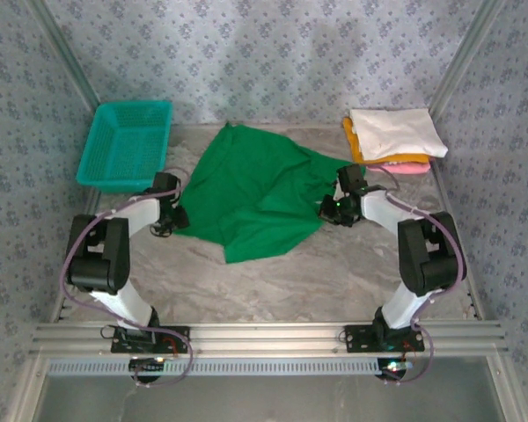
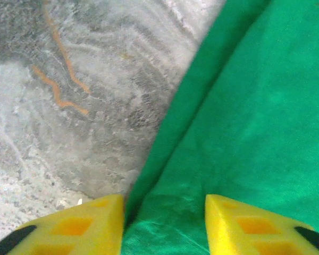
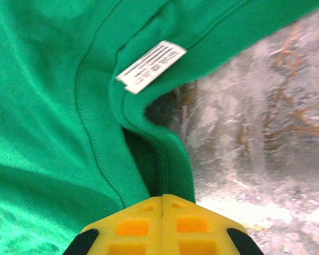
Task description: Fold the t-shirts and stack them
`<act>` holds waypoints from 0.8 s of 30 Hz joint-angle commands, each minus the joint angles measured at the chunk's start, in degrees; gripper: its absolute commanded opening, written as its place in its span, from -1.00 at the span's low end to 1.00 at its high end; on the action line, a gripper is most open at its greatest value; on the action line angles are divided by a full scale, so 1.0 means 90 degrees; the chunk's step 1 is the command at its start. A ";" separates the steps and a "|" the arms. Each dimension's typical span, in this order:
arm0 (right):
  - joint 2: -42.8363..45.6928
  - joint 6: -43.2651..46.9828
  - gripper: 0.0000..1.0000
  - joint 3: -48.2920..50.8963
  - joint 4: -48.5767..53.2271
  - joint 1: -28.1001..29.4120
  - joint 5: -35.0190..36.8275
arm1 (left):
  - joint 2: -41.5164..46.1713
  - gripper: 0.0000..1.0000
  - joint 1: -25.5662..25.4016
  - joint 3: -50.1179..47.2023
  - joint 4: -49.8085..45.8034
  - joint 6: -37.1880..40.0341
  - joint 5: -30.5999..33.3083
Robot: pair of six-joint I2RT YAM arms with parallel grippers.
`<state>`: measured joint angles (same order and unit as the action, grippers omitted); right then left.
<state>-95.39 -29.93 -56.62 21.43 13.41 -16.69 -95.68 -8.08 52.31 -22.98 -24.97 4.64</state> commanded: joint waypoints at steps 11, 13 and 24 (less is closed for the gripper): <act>0.1053 0.0755 -0.63 0.0281 0.0975 -0.1763 0.0358 | 0.0449 -1.00 -0.0066 -0.0316 0.0050 -0.0010 -0.0333; 0.1169 0.0756 -0.55 0.0396 0.1041 -0.2061 0.0287 | 0.0628 -1.00 -0.0077 -0.0432 0.0024 -0.0052 -0.0464; 0.1094 0.0641 0.10 -0.1024 0.1224 -0.0464 0.0952 | 0.1975 -1.00 -0.0587 -0.1434 -0.0273 -0.0815 -0.0053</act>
<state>-82.24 -23.00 -60.12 31.62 7.01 -7.11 -82.00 -13.39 41.65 -22.06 -28.95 1.89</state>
